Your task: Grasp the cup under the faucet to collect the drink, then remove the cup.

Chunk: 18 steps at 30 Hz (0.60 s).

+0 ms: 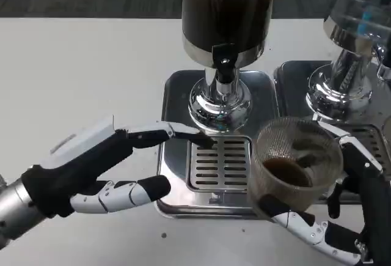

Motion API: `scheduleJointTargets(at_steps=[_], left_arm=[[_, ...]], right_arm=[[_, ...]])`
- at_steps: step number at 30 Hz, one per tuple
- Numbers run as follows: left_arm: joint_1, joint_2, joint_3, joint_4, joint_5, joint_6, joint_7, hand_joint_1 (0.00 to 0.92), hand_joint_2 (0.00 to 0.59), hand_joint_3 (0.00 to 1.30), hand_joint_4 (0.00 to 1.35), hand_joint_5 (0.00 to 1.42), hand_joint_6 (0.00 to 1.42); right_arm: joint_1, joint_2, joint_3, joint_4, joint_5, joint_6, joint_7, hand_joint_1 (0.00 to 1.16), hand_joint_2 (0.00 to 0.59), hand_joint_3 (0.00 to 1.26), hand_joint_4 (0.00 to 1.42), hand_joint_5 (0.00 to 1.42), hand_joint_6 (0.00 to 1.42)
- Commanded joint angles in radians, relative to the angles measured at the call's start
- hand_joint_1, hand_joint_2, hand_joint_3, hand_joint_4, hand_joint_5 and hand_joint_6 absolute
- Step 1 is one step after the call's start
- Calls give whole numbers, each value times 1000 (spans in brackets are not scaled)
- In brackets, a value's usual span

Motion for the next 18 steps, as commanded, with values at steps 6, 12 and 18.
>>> scheduleJointTargets(at_steps=[6, 12, 18], left_arm=[[-10, 12, -6, 6, -8, -9, 7, 0, 214, 309, 266, 220, 227], [-10, 13, -6, 8, -8, -12, 7, 0, 214, 309, 266, 225, 227], [-7, 14, -5, 7, -7, -12, 8, 0, 215, 308, 266, 226, 227]], right_arm=[[-9, 15, 0, -18, 28, -47, -13, 768, 212, 708, 851, 1021, 1321], [-12, 17, 0, -12, 30, -47, -12, 761, 209, 709, 853, 1029, 1332], [-13, 19, -2, -11, 29, -50, -14, 758, 208, 709, 853, 1032, 1335]])
